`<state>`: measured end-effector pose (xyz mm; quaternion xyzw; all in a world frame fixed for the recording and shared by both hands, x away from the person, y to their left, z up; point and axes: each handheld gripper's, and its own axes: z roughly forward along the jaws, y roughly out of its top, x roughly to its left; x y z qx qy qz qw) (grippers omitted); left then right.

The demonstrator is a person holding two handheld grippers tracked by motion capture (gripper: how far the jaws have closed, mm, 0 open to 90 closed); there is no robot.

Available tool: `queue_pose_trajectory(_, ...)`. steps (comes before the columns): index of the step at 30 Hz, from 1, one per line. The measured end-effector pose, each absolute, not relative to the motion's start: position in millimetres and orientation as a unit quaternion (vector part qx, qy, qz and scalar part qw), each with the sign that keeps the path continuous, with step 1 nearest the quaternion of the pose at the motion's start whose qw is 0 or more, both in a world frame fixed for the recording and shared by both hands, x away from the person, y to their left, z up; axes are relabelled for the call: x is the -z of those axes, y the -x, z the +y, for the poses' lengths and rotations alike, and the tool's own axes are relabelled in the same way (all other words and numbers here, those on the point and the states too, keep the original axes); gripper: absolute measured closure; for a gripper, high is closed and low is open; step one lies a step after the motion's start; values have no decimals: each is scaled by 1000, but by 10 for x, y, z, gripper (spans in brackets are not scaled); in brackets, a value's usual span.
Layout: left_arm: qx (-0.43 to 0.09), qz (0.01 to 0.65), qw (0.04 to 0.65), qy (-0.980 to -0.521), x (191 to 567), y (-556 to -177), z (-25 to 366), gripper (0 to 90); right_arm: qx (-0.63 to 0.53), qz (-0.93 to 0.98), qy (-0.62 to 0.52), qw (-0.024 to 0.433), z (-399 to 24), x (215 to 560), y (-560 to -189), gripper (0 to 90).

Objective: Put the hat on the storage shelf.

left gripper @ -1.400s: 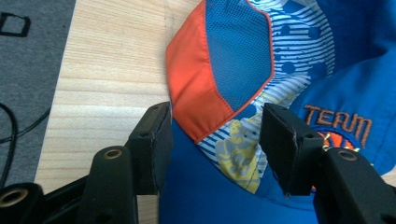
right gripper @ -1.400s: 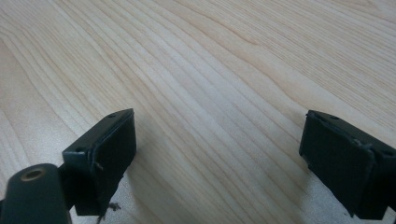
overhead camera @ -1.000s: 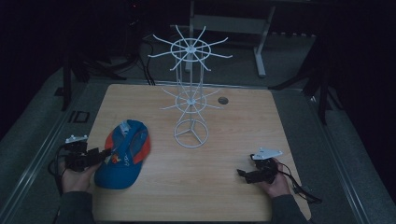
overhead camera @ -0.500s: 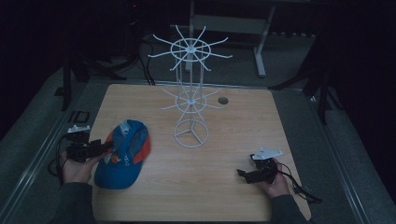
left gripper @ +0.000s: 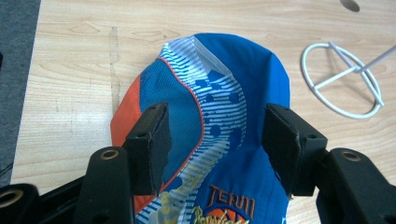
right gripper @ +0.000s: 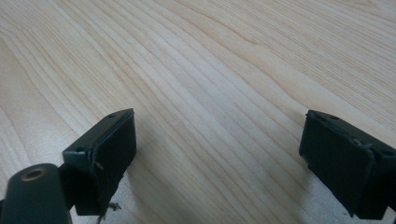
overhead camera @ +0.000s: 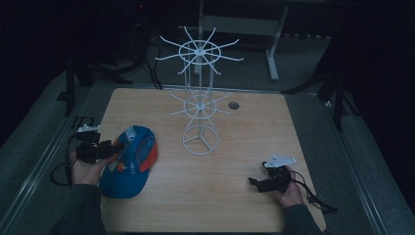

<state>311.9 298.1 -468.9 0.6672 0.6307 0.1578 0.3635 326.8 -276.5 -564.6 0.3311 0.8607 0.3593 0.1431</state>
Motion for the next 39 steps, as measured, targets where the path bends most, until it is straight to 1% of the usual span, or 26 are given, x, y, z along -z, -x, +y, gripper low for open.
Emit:
queue_pose_trajectory(4, -153, 634, 374, -659, 4687, -3129, 2971, 417, -359, 861, -331, 143, -2765, 5646, -3268, 107)
queue_pose_trajectory(18, -140, 630, 379, -663, 4664, -3261, 2801, 404, -359, 861, -331, 144, -2763, 5646, -3273, 107)
queue_pose_trajectory(27, -156, 629, 362, -670, 4657, -3318, 2725, 427, -359, 861, -331, 144, -2763, 5646, -3273, 107)
queue_pose_trajectory(32, -155, 629, 351, -676, 4676, -3382, 2682, 380, -359, 861, -331, 144, -2762, 5646, -3273, 107)
queue_pose_trajectory(39, -148, 628, 340, -684, 4717, -3455, 2623, 342, -359, 861, -331, 144, -2763, 5646, -3273, 107)
